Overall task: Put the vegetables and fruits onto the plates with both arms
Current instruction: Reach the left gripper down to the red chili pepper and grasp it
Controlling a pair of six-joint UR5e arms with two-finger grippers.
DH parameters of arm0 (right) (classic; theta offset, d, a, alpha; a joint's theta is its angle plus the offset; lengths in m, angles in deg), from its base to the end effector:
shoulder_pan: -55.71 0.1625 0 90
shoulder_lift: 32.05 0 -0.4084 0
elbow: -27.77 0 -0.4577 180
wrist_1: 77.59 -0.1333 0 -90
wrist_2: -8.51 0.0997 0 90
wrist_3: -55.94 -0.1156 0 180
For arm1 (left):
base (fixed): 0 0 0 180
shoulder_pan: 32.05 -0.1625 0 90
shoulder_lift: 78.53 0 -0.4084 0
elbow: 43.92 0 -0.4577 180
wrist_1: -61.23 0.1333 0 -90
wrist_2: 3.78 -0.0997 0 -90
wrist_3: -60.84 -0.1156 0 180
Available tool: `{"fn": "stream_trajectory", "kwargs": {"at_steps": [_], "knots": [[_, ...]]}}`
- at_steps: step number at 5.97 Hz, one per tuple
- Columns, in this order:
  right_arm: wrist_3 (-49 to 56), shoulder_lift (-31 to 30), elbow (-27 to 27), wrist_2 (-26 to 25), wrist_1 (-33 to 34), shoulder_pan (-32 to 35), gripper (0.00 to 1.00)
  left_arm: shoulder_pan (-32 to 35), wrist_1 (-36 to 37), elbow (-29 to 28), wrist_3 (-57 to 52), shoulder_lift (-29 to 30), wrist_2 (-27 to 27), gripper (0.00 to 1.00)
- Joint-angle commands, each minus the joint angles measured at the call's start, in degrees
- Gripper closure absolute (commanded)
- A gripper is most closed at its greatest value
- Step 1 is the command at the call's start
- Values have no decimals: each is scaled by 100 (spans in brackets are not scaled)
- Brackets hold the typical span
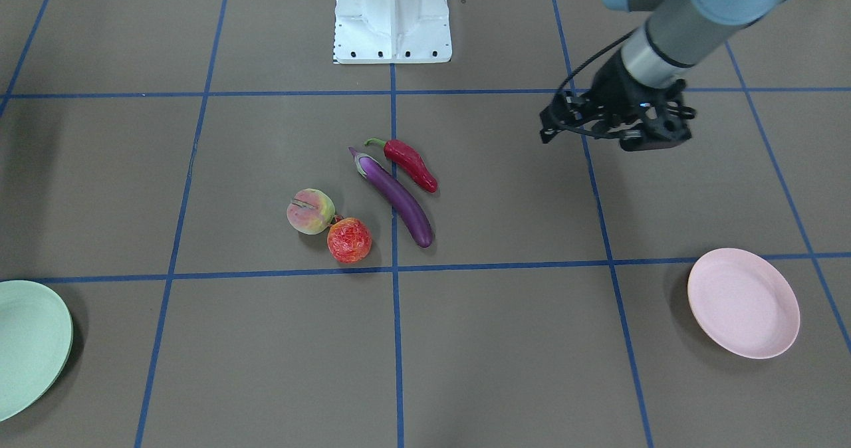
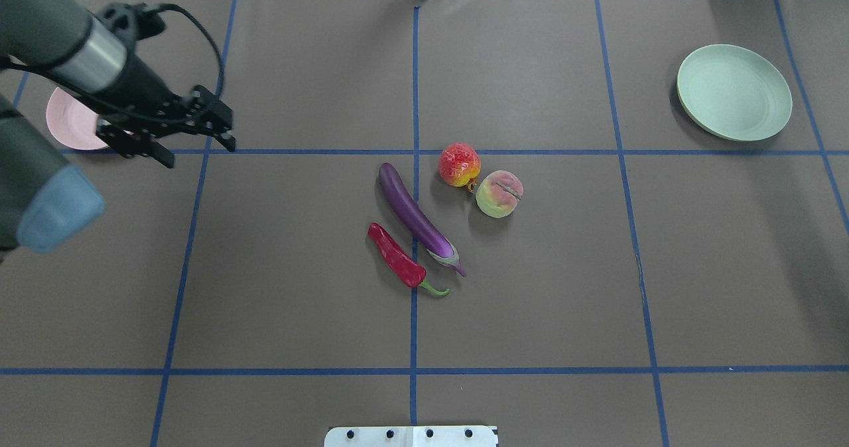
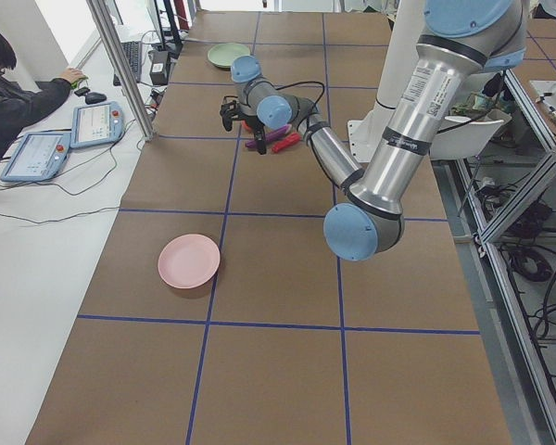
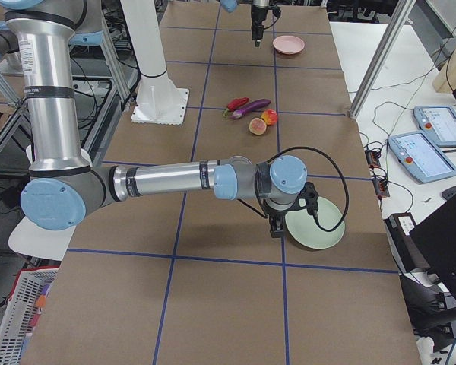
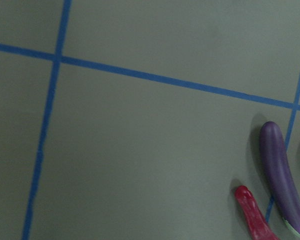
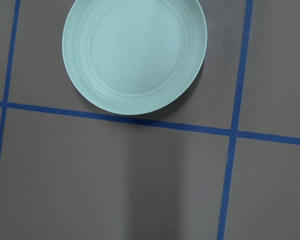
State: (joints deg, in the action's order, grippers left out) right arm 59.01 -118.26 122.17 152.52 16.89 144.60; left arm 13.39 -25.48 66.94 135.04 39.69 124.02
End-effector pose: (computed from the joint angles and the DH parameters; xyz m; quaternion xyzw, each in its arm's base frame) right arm 0.0284 -0.5846 0.5661 0.0366 -0.4533 -0.0472 0.8894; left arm 0.3961 -0.4912 0.1687 -0.0693 0.4687 -0.1011 0.8748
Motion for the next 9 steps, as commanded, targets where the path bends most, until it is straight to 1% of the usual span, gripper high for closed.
{"fn": "stream_trajectory", "kwargs": {"at_steps": [1, 2, 3, 5, 6, 7, 8, 9], "knots": [[0, -9, 9, 4, 0, -2, 0, -1216, -4, -238, 1538, 559, -1365, 0], [0, -9, 9, 47, 9, -11, 0, -1561, -30, -901, 2067, 1144, -1780, 0], [0, 8, 9, 48, 0, -11, 0, -1825, -48, -1404, 2186, 1463, -1950, 0], [0, 9, 18, 56, 0, -11, 0, -2029, -687, -2065, 2240, 1493, -2136, 0], [0, 9, 9, 56, 0, -3, 0, -2091, -881, -2251, 2240, 1519, -2162, 0], [0, 9, 9, 48, 0, -2, 0, -2092, -901, -2366, 2240, 1545, -2162, 0], [0, 9, 9, 56, 0, -11, 0, -2092, -901, -2393, 2240, 1554, -2162, 10], [-9, 26, 18, 56, 9, -11, 0, -2092, -901, -2402, 2240, 1563, -2162, 38]]}}
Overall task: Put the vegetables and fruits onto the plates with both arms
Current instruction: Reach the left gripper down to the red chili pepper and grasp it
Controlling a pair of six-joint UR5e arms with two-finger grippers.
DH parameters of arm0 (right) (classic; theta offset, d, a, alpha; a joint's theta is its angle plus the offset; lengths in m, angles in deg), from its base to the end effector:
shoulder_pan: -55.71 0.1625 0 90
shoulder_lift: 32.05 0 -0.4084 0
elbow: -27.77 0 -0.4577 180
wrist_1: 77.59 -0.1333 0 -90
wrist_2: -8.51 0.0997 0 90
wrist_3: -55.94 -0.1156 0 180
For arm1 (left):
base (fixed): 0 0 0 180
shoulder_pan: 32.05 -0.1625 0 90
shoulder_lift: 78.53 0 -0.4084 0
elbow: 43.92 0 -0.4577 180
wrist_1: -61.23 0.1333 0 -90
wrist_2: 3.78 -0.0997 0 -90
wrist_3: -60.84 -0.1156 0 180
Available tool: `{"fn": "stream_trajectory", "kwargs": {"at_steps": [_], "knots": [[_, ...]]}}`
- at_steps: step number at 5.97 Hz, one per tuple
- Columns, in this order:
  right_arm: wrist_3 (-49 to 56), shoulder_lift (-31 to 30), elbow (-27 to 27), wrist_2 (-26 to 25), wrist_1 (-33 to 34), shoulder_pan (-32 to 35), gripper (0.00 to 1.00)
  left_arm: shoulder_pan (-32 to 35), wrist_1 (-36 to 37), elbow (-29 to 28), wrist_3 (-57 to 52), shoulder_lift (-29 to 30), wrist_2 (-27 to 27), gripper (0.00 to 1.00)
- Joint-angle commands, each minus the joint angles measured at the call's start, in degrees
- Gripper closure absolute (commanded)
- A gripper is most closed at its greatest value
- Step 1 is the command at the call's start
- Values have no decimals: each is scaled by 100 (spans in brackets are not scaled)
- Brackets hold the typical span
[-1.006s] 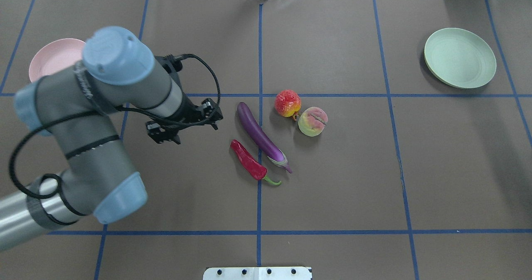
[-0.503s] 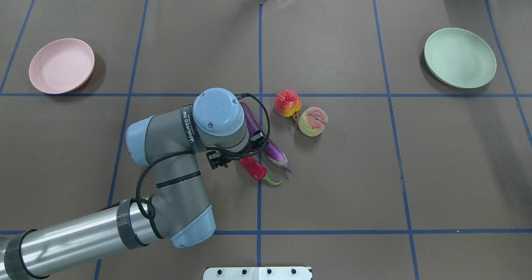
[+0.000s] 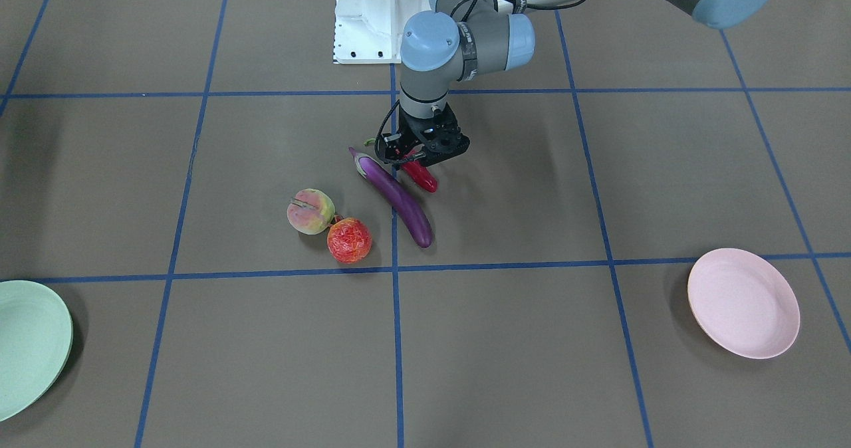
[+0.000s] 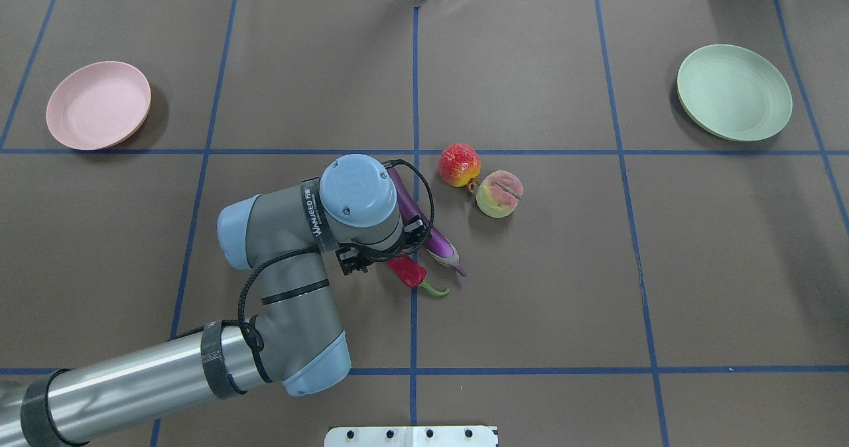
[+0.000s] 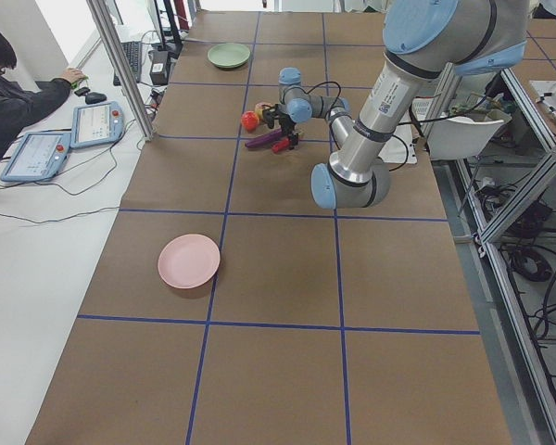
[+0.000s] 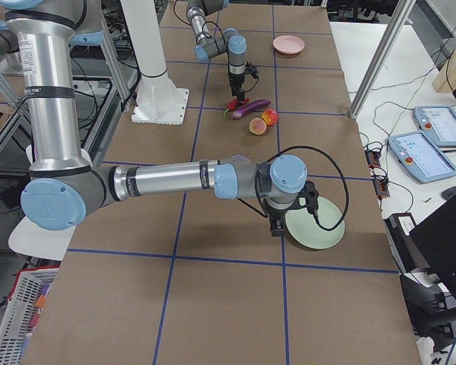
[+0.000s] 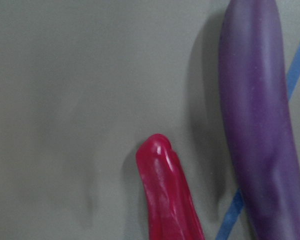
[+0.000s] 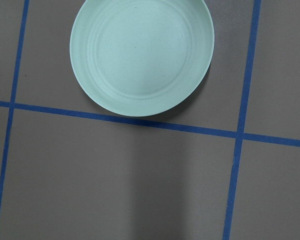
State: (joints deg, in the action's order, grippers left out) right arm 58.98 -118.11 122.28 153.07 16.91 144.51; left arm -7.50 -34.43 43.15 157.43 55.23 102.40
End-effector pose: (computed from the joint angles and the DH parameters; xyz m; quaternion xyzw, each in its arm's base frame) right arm 0.0269 -0.5856 0.5627 0.0380 -0.4575 -0.0486 0.8871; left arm 0.6656 -0.4152 0.1623 -0.0667 0.4061 -0.1907 0.8912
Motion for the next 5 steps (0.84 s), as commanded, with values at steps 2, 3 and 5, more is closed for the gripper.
{"fn": "stream_trajectory", "kwargs": {"at_steps": [2, 3, 5], "knots": [[-652, 369, 76, 19, -2, -212, 0, -28, -128, -146, 9, 27, 8, 45], [-1048, 536, 147, 11, -2, -396, 0, -55, -155, -138, 9, 36, 8, 57], [-2162, 1220, 147, -7, -11, -983, 0, 102, -41, 29, 0, 141, 52, 100]]}}
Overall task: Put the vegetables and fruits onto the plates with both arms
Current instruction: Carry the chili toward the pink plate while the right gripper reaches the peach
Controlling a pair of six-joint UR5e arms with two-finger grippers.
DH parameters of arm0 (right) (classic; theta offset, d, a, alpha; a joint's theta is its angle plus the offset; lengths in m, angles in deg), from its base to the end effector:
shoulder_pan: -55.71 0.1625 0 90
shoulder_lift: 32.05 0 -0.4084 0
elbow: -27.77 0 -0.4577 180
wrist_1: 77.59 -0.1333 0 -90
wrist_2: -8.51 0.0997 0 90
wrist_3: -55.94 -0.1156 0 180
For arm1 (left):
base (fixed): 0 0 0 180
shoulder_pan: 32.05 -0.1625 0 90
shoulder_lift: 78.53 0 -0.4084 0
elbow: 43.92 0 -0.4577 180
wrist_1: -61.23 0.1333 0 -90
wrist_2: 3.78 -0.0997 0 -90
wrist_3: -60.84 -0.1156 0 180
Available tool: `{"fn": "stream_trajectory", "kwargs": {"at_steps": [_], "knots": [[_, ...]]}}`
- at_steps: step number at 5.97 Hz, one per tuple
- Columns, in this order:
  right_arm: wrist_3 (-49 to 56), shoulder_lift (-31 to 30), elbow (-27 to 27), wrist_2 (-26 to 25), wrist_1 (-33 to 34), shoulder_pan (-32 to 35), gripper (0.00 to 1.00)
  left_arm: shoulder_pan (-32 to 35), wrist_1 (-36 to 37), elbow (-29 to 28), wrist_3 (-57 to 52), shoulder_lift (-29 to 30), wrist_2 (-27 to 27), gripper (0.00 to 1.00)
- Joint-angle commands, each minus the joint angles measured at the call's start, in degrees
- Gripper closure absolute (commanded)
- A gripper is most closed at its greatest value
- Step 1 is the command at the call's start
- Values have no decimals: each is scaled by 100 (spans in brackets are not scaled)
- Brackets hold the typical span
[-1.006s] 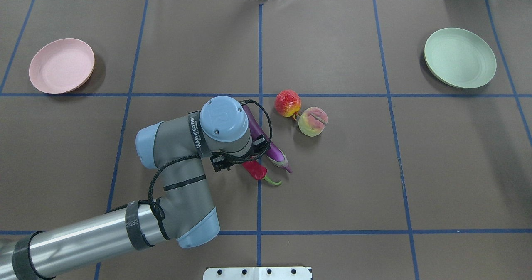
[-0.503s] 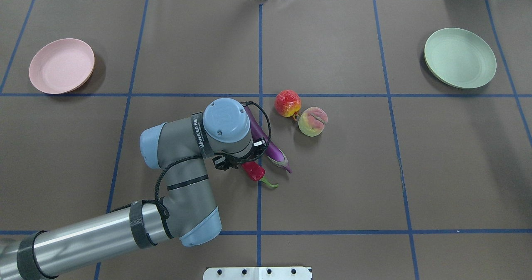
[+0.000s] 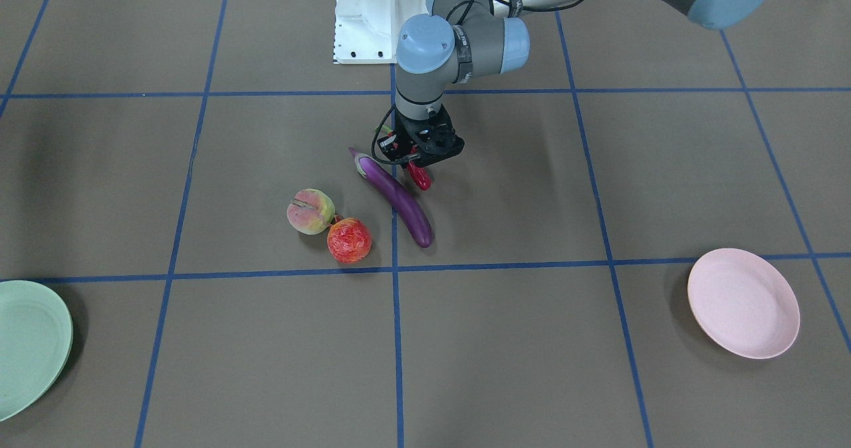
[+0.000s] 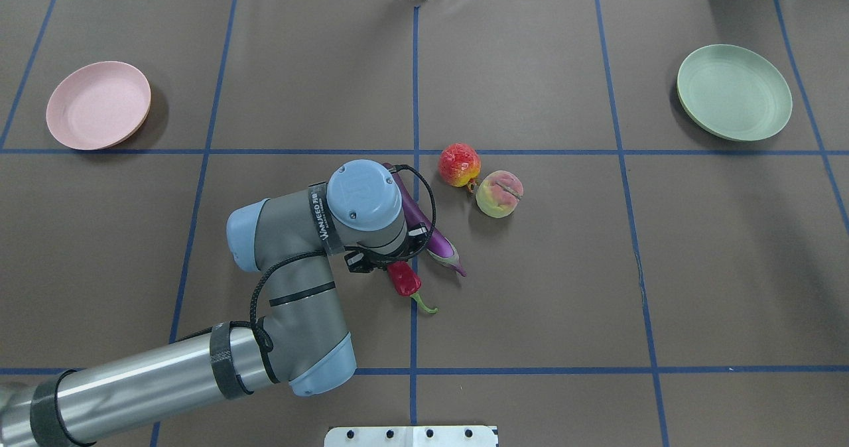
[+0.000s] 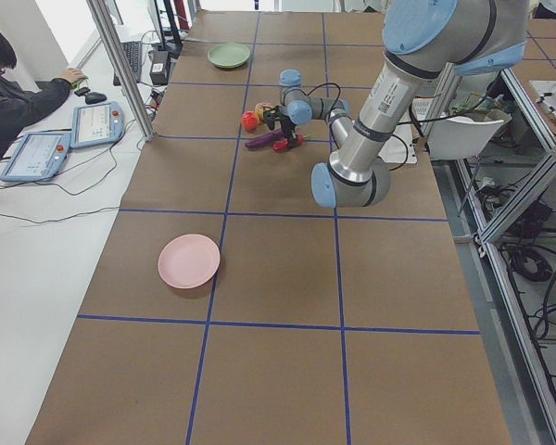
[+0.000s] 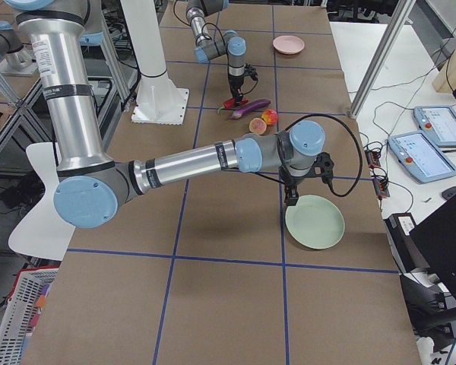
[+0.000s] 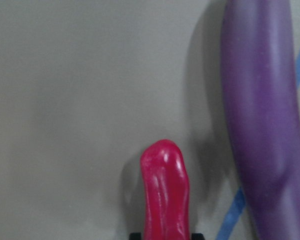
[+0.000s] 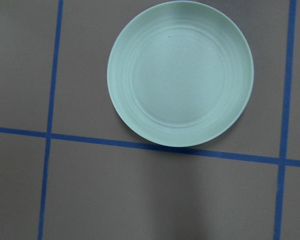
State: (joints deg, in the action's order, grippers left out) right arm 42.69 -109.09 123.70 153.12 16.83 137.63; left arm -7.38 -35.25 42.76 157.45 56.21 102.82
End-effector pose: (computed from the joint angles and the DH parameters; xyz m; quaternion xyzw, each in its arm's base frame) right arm -0.0510 -0.6371 0.4522 0.0258 -0.4679 -0.0180 0.8832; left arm 0.6667 -0.4166 0.1501 -0.0672 0.4174 -0.1874 0.8866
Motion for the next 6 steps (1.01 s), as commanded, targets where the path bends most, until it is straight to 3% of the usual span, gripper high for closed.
{"fn": "stream_trajectory", "kwargs": {"at_steps": [1, 2, 3, 4, 6], "knots": [[-1296, 722, -21, -65, -2, -734, 0, 282, 120, 147, -11, 26, 10, 100], [-2130, 1187, -21, -100, -2, -1095, 0, 519, 739, 321, -89, 17, 45, 100], [-2835, 1575, -38, -492, -2, -1551, 0, 852, 1093, 532, -429, 9, 376, 100], [-3451, 1857, -56, -1053, -11, -2061, 0, 1134, 1218, 586, -728, -18, 536, 100], [-4036, 2070, -56, -1505, -377, -2739, 0, 1617, 1263, 604, -1378, -166, 843, 100]]}}
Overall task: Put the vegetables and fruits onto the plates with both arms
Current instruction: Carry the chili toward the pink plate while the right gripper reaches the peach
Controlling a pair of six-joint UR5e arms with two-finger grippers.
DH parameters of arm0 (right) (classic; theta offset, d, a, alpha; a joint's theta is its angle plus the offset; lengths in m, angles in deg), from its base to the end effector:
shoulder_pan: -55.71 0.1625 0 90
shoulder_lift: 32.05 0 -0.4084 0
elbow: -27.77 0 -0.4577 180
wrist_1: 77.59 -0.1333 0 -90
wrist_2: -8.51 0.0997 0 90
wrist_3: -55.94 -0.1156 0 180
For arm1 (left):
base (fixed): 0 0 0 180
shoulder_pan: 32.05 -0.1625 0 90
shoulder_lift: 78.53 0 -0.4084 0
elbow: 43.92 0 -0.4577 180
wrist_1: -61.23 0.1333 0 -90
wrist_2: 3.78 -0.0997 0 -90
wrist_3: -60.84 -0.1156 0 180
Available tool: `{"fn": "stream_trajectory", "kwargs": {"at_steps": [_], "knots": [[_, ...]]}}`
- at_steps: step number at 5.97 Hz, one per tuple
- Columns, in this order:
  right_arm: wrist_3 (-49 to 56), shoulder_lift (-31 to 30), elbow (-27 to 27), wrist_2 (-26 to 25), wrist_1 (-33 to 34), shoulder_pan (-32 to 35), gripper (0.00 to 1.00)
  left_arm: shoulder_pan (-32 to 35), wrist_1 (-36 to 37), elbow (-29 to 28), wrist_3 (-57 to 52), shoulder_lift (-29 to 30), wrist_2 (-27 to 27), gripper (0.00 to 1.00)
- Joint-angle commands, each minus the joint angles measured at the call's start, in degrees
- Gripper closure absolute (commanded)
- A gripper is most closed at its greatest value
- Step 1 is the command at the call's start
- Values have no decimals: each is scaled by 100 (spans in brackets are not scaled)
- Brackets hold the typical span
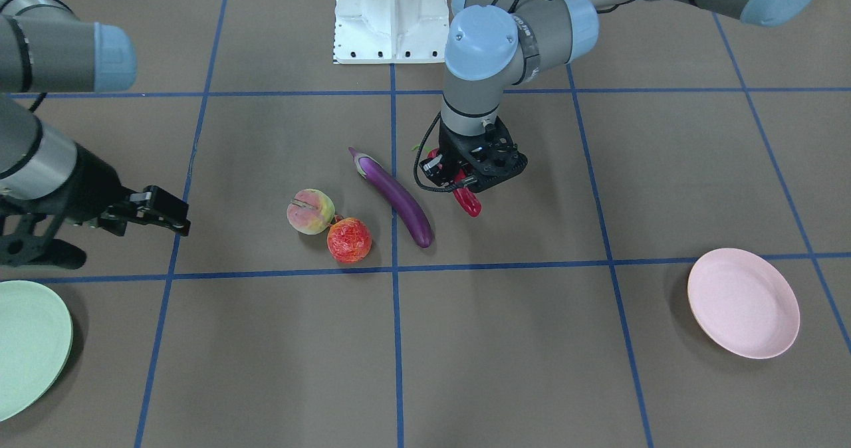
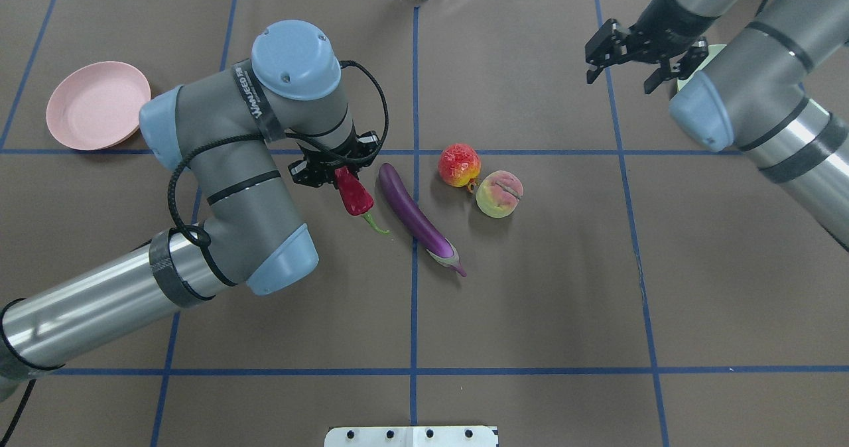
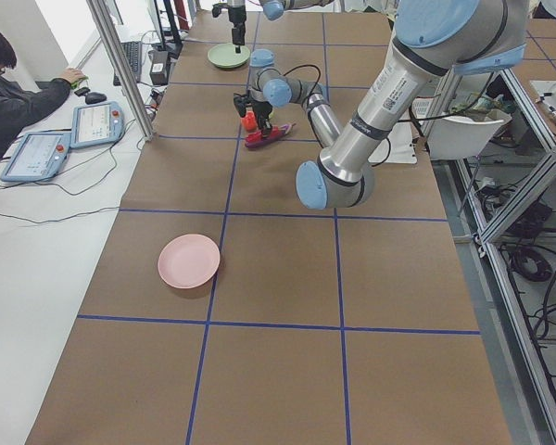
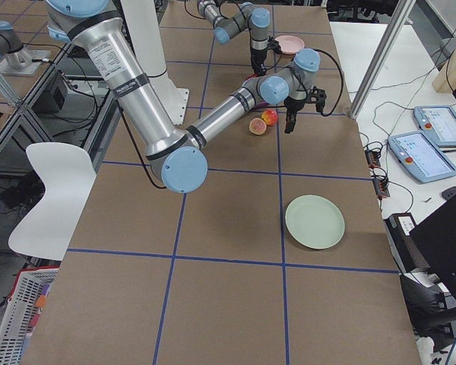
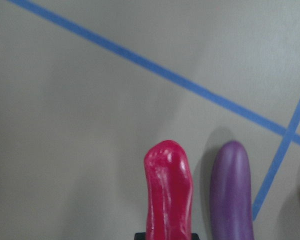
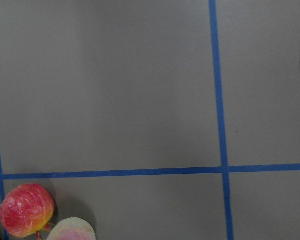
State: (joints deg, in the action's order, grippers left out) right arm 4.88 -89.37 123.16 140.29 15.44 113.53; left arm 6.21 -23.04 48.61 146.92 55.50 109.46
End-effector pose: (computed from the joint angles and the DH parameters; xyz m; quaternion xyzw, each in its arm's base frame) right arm -0.3315 -0.6326 0.2374 -0.0156 -0.4410 0.0402 0.8965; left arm 0.5295 -0.5292 0.1390 -0.0532 0.3867 -0.2039 0.8978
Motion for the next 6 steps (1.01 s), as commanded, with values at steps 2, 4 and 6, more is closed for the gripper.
{"fn": "stream_trajectory", "kwargs": {"at_steps": [2, 4, 6], "knots": [[-308, 203, 68, -1203, -470, -1136, 0, 997, 42, 28, -1187, -332, 515, 100], [-317, 545, -115, -1585, -461, -1517, 0, 1437, 34, -7, -1995, -781, 516, 100], [-388, 844, -501, -2198, -444, -1869, 0, 1920, 42, -95, -2646, -992, 655, 100]]}}
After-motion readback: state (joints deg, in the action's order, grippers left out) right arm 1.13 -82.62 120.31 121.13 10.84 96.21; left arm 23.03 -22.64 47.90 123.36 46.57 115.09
